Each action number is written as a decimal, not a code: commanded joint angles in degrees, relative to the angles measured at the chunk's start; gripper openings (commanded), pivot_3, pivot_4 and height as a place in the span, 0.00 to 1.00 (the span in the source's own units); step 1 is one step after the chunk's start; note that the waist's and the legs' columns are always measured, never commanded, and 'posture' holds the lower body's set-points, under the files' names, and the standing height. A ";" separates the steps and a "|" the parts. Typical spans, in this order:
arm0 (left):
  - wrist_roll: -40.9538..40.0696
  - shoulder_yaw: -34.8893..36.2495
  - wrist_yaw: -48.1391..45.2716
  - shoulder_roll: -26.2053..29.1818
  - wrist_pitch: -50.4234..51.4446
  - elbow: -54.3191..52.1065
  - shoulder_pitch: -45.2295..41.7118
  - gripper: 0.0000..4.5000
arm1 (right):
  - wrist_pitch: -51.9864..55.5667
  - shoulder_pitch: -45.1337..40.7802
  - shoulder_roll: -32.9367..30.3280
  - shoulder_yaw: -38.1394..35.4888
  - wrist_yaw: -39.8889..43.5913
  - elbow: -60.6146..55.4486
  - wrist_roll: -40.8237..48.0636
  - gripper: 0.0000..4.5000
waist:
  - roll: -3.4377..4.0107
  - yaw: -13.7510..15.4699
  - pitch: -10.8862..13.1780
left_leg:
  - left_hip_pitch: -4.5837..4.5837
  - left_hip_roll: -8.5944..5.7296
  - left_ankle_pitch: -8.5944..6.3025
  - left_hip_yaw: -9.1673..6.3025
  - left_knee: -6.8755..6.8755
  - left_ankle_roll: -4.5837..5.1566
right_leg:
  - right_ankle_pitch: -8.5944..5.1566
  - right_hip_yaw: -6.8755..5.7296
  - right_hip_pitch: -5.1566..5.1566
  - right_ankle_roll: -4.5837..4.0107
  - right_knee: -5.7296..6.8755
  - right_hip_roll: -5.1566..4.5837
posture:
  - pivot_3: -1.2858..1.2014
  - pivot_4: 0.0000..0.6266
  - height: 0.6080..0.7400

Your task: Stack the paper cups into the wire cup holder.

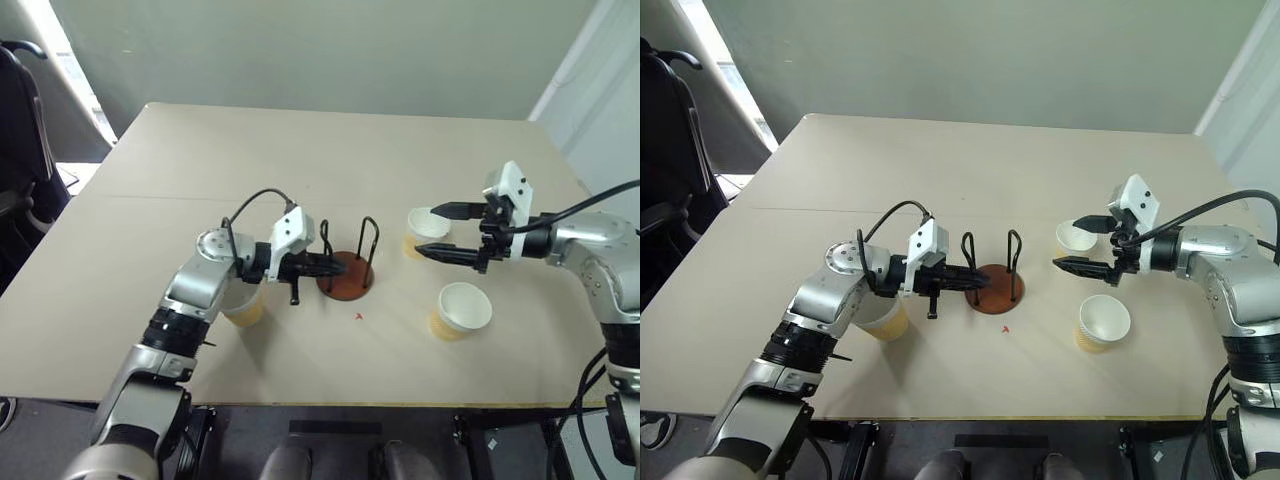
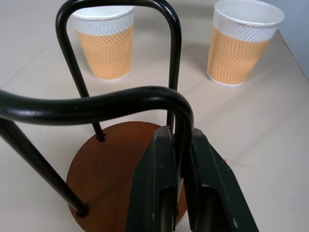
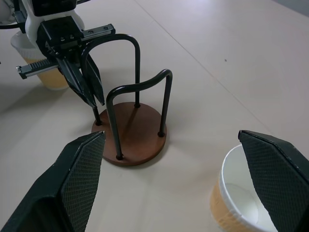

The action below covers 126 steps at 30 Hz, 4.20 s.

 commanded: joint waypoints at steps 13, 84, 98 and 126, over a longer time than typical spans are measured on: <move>0.92 -1.69 -1.86 -2.21 -0.15 0.16 -2.33 0.01 | 0.08 2.57 -4.48 -2.41 3.25 -4.66 2.13 1.00 | 0.00 0.05 0.00 | -0.01 -0.01 -0.02 0.09 0.13 0.03 | 0.02 0.00 0.05 0.04 0.00 0.02 | 0.52 0.24 1.00; 3.16 1.77 -1.60 2.68 -7.38 5.31 -6.49 1.00 | -28.68 -10.77 3.94 12.40 2.28 23.47 -27.37 0.33 | 0.00 -0.18 0.00 | -0.03 0.05 -0.07 -0.06 0.12 0.12 | 0.06 0.07 -0.02 0.10 -0.03 -0.01 | 0.52 0.24 1.00; 3.07 1.70 -1.57 2.70 -6.88 4.82 -6.53 1.00 | -25.83 -10.33 3.46 11.07 5.58 21.74 -25.58 0.01 | 0.00 -0.18 0.00 | -0.03 0.05 -0.07 -0.05 0.11 0.12 | 0.06 0.07 -0.02 0.10 -0.04 -0.01 | 0.52 0.24 1.00; 0.92 5.17 -6.49 5.89 -8.35 10.81 -10.73 1.00 | 15.28 -24.99 3.34 0.31 4.04 -4.77 3.05 0.01 | 0.01 -0.30 0.01 | -0.08 0.04 -0.06 -0.08 -0.01 0.10 | 0.04 0.07 -0.11 0.08 -0.15 0.01 | 0.52 0.24 1.00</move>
